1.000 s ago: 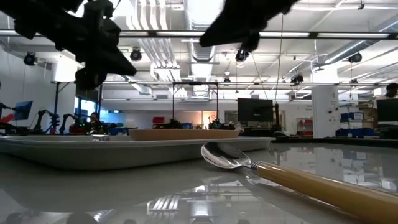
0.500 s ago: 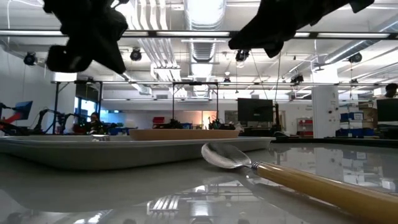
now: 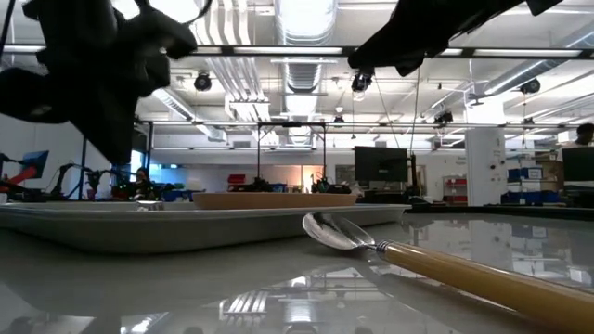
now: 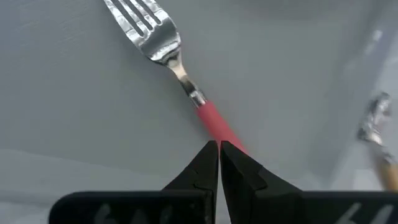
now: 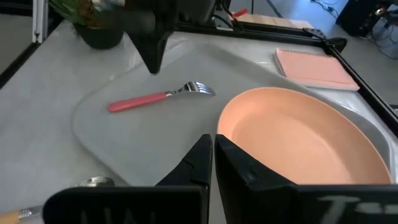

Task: Pick and place plate/cup/fork/spoon on tray
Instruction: Put the pink fork on the gray serving tray to the left of the orange plate

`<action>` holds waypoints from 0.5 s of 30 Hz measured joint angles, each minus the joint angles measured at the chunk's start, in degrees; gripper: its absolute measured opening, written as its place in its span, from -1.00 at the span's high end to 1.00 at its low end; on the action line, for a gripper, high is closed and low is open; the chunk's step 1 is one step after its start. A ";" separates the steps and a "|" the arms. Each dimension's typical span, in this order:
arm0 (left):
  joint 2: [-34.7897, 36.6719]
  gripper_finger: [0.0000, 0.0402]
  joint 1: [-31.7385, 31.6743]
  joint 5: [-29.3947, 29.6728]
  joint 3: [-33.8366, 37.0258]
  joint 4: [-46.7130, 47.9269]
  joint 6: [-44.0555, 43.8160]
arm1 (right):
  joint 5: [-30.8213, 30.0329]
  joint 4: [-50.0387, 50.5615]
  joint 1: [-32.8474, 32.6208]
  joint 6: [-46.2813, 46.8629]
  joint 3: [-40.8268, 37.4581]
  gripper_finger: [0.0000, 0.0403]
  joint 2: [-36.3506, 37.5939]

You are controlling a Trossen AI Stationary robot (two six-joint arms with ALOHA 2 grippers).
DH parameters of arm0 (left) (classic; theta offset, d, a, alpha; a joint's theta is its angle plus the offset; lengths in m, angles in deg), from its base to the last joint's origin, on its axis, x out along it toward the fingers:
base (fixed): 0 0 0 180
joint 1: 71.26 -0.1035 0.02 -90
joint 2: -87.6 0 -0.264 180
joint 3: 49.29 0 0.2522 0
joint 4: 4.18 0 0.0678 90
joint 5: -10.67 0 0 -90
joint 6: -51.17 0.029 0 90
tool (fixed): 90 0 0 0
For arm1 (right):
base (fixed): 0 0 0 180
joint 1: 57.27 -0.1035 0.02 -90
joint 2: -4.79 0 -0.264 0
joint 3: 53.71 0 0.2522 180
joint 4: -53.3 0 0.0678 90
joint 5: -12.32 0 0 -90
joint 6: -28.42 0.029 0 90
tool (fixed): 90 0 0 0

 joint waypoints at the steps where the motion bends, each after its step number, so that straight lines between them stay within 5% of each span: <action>1: -0.70 1.00 -0.09 -0.01 0.02 -0.05 -0.01 | -0.02 0.23 0.00 -0.07 -0.02 0.96 0.32; 9: -1.91 0.97 -0.45 -1.95 0.00 -0.63 0.28 | -0.02 1.35 0.00 -0.89 0.00 0.96 2.01; 15: -1.48 0.64 -0.75 0.86 0.40 -2.11 1.64 | -0.04 1.80 0.00 -1.33 0.00 0.96 2.02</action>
